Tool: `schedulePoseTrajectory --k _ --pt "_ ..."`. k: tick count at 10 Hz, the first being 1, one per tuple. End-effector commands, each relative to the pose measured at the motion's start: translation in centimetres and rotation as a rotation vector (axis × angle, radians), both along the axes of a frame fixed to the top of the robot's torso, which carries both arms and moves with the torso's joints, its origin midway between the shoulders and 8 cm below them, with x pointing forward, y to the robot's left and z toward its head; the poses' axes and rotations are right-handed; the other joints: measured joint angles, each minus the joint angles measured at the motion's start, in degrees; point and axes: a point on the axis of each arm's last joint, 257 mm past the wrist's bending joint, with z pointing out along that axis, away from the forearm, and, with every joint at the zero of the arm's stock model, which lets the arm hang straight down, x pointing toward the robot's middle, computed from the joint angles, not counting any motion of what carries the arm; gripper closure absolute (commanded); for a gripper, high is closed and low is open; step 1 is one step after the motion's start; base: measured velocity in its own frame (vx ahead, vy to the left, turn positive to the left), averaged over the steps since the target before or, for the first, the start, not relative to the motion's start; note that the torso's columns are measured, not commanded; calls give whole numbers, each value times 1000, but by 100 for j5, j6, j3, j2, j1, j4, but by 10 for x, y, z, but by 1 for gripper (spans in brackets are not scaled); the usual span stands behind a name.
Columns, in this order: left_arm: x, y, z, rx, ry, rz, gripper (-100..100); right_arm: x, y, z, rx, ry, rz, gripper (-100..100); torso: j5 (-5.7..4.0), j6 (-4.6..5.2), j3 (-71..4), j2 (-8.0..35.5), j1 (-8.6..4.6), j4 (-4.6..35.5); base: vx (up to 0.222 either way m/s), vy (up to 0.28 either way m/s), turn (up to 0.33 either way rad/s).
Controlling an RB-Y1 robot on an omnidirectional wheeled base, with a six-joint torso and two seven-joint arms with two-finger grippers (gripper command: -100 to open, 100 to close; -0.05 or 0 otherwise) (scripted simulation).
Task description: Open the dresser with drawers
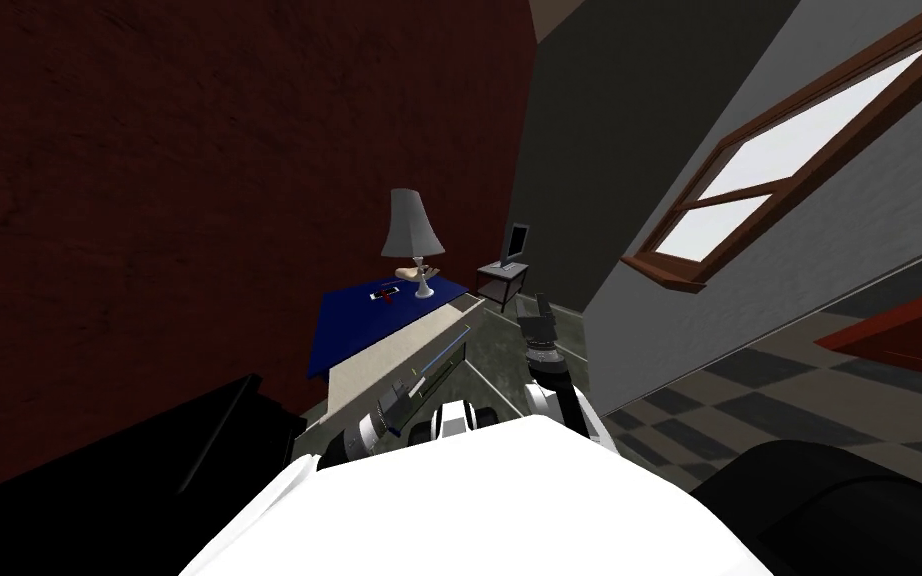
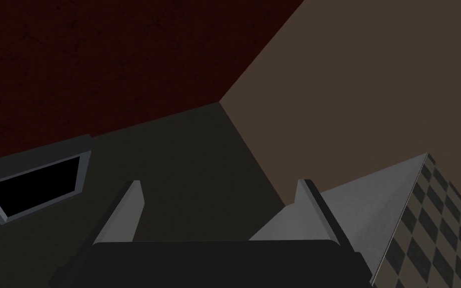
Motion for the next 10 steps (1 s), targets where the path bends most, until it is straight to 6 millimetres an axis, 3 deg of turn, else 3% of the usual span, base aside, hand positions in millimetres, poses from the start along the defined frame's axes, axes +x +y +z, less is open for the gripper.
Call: schedulePoseTrajectory --k 1,4,5,10 --pt "-6 -4 1 -3 3 -10 100 0 0 0 0 0 0 0 1 -3 -9 -6 15 2 -161 -140 44" --pt "-12 -8 -1 -1 11 -16 100 0 0 0 0 0 0 0 7 0 -30 -36 29 -3 -98 -94 30" --pt "-15 -7 9 1 11 -25 -100 0 0 0 0 0 0 0 4 3 -18 -24 14 -3 -37 -59 107" --pt "-28 -10 36 1 11 -60 -100 0 0 0 0 0 0 0 6 3 -22 -33 18 -7 54 -1 75"
